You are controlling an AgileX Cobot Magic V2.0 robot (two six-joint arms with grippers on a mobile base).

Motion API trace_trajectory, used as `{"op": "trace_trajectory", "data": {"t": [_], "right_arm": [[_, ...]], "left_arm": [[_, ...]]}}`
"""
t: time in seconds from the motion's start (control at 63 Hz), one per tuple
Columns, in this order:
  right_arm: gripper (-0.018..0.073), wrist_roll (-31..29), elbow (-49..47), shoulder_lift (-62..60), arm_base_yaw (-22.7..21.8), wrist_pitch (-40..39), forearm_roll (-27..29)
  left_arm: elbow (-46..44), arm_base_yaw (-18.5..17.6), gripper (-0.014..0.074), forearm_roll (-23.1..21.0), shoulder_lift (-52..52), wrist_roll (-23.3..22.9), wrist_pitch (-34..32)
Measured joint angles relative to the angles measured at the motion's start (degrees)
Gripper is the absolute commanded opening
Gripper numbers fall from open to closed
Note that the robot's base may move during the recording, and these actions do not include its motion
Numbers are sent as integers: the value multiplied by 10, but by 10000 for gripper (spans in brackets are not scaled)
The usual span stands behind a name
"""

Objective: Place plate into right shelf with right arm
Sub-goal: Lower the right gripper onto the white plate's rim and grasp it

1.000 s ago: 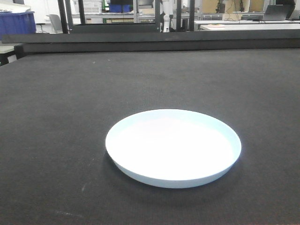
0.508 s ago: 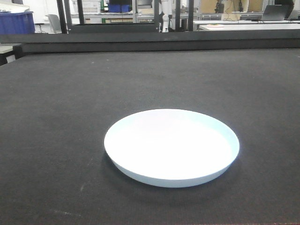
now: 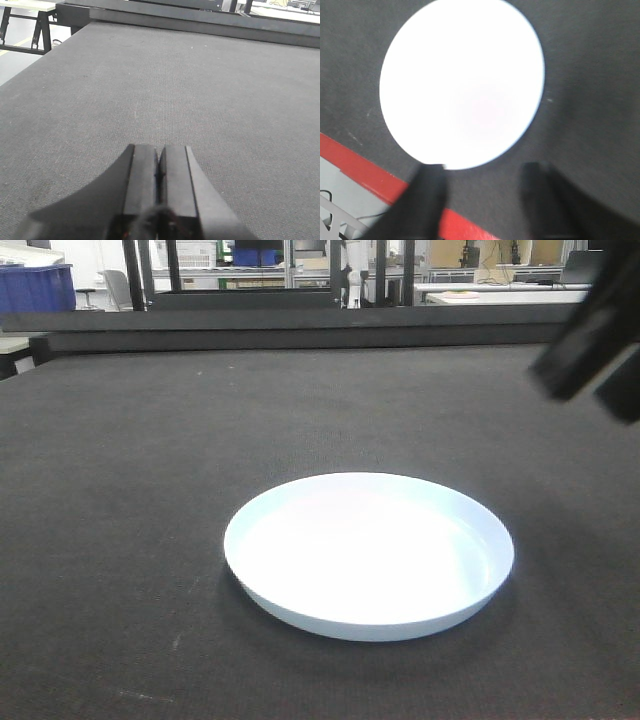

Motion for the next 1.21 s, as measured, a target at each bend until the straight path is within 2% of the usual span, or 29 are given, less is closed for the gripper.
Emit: {"op": "trace_trajectory", "data": {"t": [0.159,0.444,0.968,1.079,1.206], "right_arm": [[627,-2,-1,81,12,-39,4],[627,-2,-11,182,12,-56,7],[622,-3,-23,219,13,-85,30],[563,-3,-26,222,13,-84,33],[421,-3,-26,227,13,-85,33]], "left_arm": [[0,0,-47,0,0,0,0],[0,0,-47,0,0,0,0],[0,0,-47,0,0,0,0],[0,0,-47,0,0,0,0],[0,0,-47,0,0,0,0]]}}
